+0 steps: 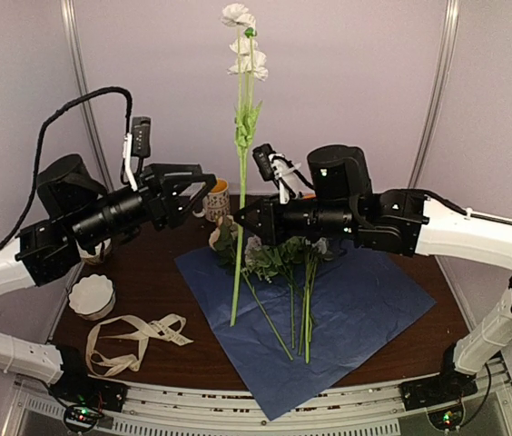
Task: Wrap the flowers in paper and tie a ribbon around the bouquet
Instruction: Place the fake flower on the flattened wrapping paper.
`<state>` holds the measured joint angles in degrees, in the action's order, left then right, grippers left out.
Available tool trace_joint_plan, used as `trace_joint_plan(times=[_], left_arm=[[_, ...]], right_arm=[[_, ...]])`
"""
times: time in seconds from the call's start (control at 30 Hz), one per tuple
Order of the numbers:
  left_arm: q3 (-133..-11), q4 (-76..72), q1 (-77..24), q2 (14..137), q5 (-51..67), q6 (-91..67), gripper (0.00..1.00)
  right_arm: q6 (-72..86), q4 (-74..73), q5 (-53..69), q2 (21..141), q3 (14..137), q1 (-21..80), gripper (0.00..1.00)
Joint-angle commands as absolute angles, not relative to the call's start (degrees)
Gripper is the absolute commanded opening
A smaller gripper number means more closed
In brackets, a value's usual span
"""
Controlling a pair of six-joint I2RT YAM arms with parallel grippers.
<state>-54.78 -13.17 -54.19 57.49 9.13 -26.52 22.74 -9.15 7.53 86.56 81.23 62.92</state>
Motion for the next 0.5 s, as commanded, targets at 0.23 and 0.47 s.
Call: trace_joint_plan(times=[0.23, 0.47], left_arm=[[-65.2, 28.8, -37.8, 78.3, -7.6, -31.5, 0.87], [-65.0, 29.0, -36.8, 92.3, -6.2, -31.3, 0.87]], right_arm=[[31.6, -30.0, 13.5, 91.7, 76.9, 43.7, 0.0], [32.3, -34.1, 9.0, 101.4, 80.6, 38.3, 0.25]])
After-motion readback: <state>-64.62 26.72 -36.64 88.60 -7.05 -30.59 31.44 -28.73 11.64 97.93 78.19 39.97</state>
